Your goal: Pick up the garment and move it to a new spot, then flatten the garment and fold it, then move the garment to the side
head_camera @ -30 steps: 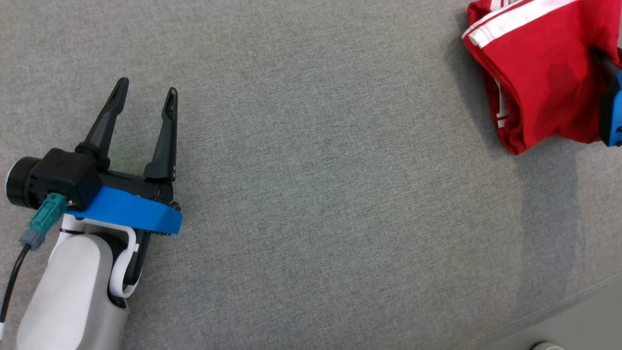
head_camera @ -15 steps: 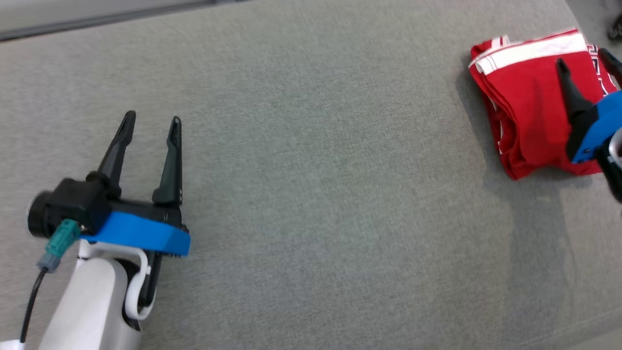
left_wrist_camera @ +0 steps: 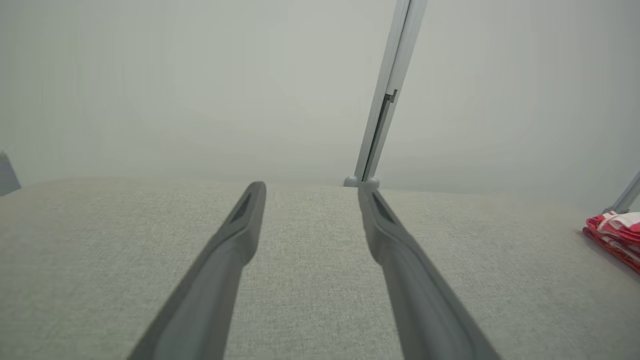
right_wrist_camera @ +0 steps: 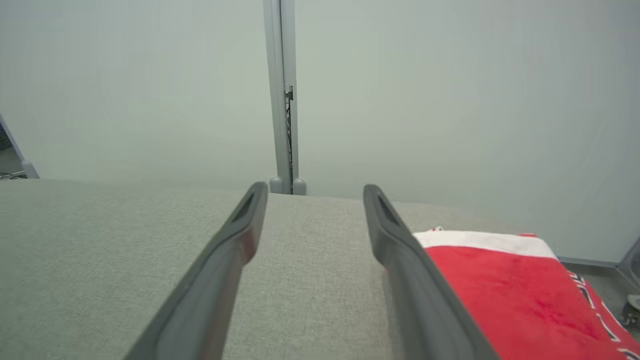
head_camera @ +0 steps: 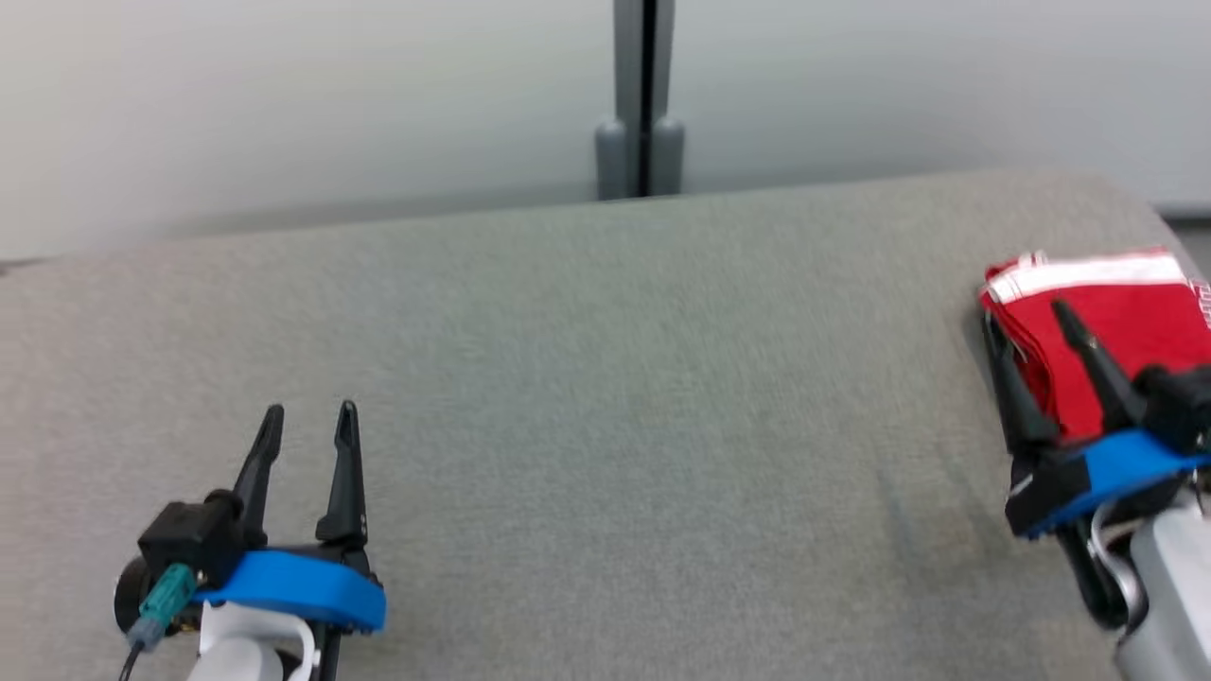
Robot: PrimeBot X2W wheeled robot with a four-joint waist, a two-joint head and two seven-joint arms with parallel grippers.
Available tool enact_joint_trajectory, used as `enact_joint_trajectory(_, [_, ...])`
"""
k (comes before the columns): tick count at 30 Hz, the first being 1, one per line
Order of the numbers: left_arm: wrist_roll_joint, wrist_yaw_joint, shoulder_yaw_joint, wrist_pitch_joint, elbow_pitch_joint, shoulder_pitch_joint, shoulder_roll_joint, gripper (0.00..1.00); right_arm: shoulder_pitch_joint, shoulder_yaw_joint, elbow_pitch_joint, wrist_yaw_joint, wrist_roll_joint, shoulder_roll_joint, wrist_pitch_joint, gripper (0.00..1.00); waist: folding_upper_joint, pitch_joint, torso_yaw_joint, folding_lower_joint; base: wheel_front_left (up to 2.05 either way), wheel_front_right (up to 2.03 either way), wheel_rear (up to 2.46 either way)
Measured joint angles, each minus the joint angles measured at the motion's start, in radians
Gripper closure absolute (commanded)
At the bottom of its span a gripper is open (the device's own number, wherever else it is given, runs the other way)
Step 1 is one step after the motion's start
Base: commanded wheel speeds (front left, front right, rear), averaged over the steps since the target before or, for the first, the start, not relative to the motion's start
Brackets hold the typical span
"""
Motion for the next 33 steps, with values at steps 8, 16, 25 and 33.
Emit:
enact_joint_trajectory(8, [-0.009,0.001,0.021,-0.008,0.055,0.061,-0.017,0.00,0.276,-0.163,-0.226,0.000,-0.093,0.126,0.084,0.00,0.0000,-0.083,0.077,0.0001,0.00,0.00,0.00])
enact_joint_trajectory(16, [-0.006,-0.006,0.035,-0.010,0.089,0.079,-0.023,0.00,0.381,-0.213,-0.343,0.000,-0.164,0.230,0.145,0.00,-0.0001,-0.104,0.089,0.0003,0.00,0.00,0.00])
enact_joint_trajectory(25, [0.004,-0.018,0.036,-0.011,0.104,0.070,-0.031,0.00,0.401,-0.228,-0.355,0.000,-0.182,0.251,0.151,0.00,0.0000,-0.110,0.076,0.0003,0.00,0.00,0.00])
enact_joint_trajectory(33, [0.010,-0.026,0.041,-0.011,0.108,0.067,-0.032,0.00,0.408,-0.233,-0.353,0.000,-0.184,0.261,0.146,0.00,0.0000,-0.110,0.066,0.0004,0.00,0.00,0.00])
